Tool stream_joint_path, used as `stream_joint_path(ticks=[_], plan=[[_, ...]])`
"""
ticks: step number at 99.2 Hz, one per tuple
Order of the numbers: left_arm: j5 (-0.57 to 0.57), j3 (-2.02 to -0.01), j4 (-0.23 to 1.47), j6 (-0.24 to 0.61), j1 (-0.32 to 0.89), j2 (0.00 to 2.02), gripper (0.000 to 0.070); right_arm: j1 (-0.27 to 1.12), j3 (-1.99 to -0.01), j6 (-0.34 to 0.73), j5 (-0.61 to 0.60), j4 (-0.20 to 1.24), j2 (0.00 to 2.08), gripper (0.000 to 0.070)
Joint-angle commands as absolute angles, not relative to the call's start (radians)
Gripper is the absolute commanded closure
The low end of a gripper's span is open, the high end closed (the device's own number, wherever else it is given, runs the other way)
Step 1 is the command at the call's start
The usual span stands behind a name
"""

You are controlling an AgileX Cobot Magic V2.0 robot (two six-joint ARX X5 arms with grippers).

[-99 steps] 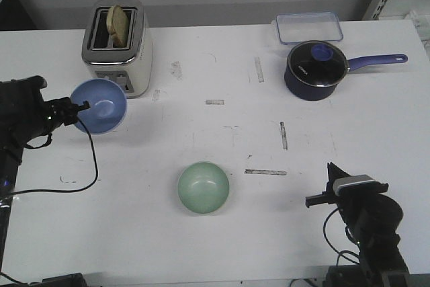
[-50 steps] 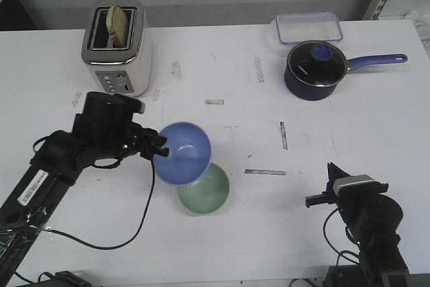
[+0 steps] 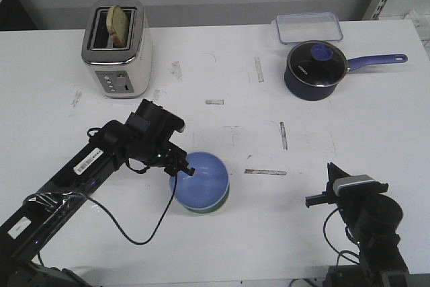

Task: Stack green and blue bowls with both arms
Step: 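Lift the blue bowl with the left gripper and lower it into the green bowl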

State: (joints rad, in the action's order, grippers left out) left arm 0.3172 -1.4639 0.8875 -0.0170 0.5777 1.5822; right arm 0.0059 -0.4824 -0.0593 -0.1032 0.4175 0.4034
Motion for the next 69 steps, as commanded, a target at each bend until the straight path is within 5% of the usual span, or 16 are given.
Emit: stream_joint_path(ticks=[1,37,58,69], plan=[[0.323,-1.481,0.892,-0.041,0.591,1.612,0.0699,0.007,-0.488,-0.06,-0.103,0.412,0.408,0.07],[0.323,-1.481,0.888,-0.042,0.611,1.648,0.0674,0.007,-0.488,-0.06,-0.103,0.411,0.408,0.07],[0.323,-1.482,0.889,-0.041,0.611,1.648,0.0205,0.007,-0.488,-0.06,-0.103,0.411,0.408,0.07],[0.323,-1.482,0.889,-0.041,0.611,1.648,0.0123,0.007,-0.488,-0.06,-0.103,0.411,0.408,0.07]])
